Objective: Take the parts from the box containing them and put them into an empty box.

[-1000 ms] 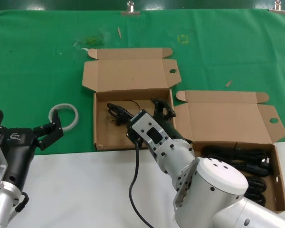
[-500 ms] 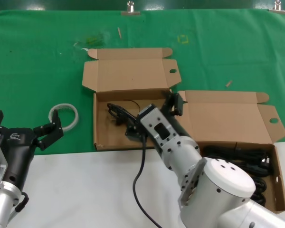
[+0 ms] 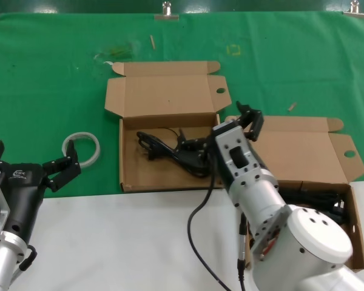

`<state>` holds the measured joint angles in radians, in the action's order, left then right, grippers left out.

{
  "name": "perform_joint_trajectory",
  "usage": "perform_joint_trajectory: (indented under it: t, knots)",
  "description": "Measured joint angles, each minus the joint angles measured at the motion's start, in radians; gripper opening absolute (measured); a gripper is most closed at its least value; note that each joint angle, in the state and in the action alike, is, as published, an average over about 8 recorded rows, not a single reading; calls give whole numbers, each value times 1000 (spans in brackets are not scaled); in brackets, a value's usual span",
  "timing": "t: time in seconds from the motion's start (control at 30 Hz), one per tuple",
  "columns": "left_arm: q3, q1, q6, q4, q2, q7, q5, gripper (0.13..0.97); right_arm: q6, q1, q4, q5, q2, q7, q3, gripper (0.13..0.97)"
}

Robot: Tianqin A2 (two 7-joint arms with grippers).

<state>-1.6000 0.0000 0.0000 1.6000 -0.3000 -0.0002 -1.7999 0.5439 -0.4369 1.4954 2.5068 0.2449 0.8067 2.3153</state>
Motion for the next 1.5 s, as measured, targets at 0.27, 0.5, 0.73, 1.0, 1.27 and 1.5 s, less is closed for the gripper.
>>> perform_joint_trajectory:
  t: [0.27, 0.5, 0.73, 1.0, 1.27, 1.5]
  knots:
    - [0, 0, 0, 0, 0, 0, 0, 965, -78, 63, 15, -102, 0, -116, -103, 958]
    - [0, 0, 0, 0, 0, 0, 0, 965, -147, 118, 28, -192, 0, -219, -193, 966]
    - [0, 0, 0, 0, 0, 0, 0, 965, -216, 174, 42, -281, 0, -320, -284, 966]
    - [0, 0, 0, 0, 0, 0, 0, 965, -294, 236, 57, -382, 0, -435, -386, 966]
    - [0, 0, 0, 0, 0, 0, 0, 965, -372, 299, 72, -484, 0, -552, -490, 966]
    - [0, 0, 0, 0, 0, 0, 0, 965, -441, 354, 85, -573, -1, -654, -579, 966]
